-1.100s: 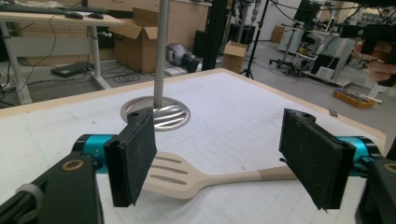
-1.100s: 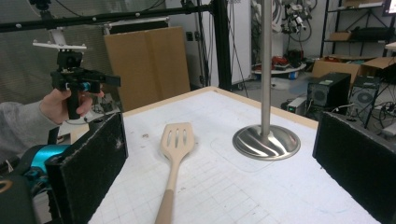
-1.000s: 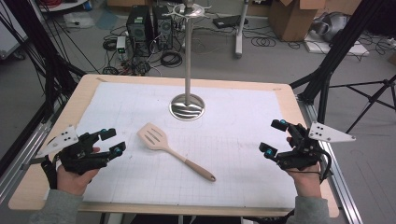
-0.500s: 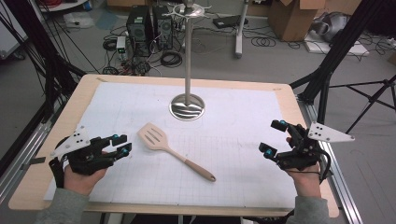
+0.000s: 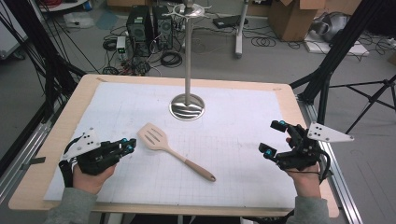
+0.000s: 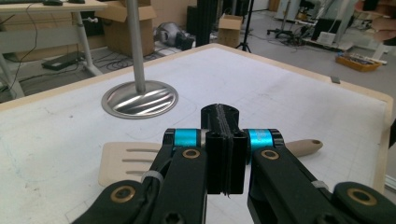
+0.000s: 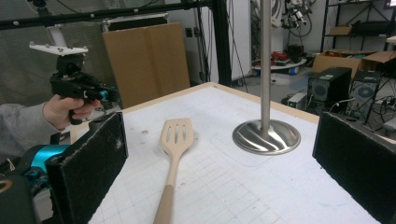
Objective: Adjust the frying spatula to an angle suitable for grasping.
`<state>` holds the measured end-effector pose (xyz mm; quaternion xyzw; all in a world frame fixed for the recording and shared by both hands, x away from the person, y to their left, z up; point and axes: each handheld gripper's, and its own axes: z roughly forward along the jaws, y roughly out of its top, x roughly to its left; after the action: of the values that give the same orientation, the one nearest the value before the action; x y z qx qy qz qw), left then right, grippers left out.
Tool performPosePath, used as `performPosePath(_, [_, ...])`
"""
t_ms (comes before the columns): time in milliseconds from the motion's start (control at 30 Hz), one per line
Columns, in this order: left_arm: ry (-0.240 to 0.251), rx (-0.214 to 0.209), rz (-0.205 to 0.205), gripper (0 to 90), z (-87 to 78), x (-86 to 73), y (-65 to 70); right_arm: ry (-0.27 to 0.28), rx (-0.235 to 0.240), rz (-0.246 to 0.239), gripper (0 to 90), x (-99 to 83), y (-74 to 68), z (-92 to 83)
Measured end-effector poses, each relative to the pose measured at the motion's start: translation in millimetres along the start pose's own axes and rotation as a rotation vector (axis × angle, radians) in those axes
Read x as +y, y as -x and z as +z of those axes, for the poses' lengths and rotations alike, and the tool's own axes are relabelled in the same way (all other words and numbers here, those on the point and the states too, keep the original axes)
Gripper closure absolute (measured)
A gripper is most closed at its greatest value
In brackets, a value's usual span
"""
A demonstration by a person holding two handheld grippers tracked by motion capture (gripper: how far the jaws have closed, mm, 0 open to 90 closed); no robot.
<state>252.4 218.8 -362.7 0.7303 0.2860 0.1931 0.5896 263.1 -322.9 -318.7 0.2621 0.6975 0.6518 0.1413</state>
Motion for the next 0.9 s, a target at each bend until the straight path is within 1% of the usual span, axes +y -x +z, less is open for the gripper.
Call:
performPosePath(133, [-0.014, -0.002, 0.004, 89.5, 6.5, -2.5, 2.3, -0.001, 0.001, -0.005, 2.0, -0.2, 0.4, 0.4])
performPosePath(267, [-0.024, -0.008, -0.011, 89.7, 16.0, -5.4, 4.0, -0.003, 0.002, -0.003, 2.0, -0.6, 0.5, 0.4])
performPosePath(300, [-0.024, -0.008, -0.011, 89.7, 16.0, -5.4, 4.0, -0.003, 0.001, 0.0, 2.1, -0.7, 0.4, 0.3])
performPosePath(333, [-0.032, -0.009, -0.009, 89.8, 20.8, -7.0, 5.6, -0.004, 0.001, 0.0, 2.1, -0.8, 0.5, 0.1])
performPosePath(400, [-0.041, -0.011, -0.005, 89.8, 23.4, -7.7, 6.2, -0.004, 0.002, 0.0, 2.1, -0.8, 0.5, 0.1])
performPosePath(433, [-0.048, -0.016, -0.004, 89.8, 27.7, -9.5, 7.4, -0.001, 0.002, -0.002, 2.1, -0.8, 0.6, 0.0])
performPosePath(567, [-0.047, -0.01, -0.015, 89.8, 30.5, -12.2, 6.1, -0.005, -0.001, 0.001, 2.1, -1.2, 0.7, -0.2])
performPosePath(733, [-0.063, -0.002, -0.031, 89.8, 36.6, -16.1, 4.6, -0.012, 0.002, 0.005, 2.1, -2.3, 0.6, 0.6])
performPosePath(900, [-0.073, -0.001, -0.025, 89.8, 42.5, -16.9, 6.5, -0.01, 0.001, 0.001, 2.1, -2.3, 0.8, 0.7])
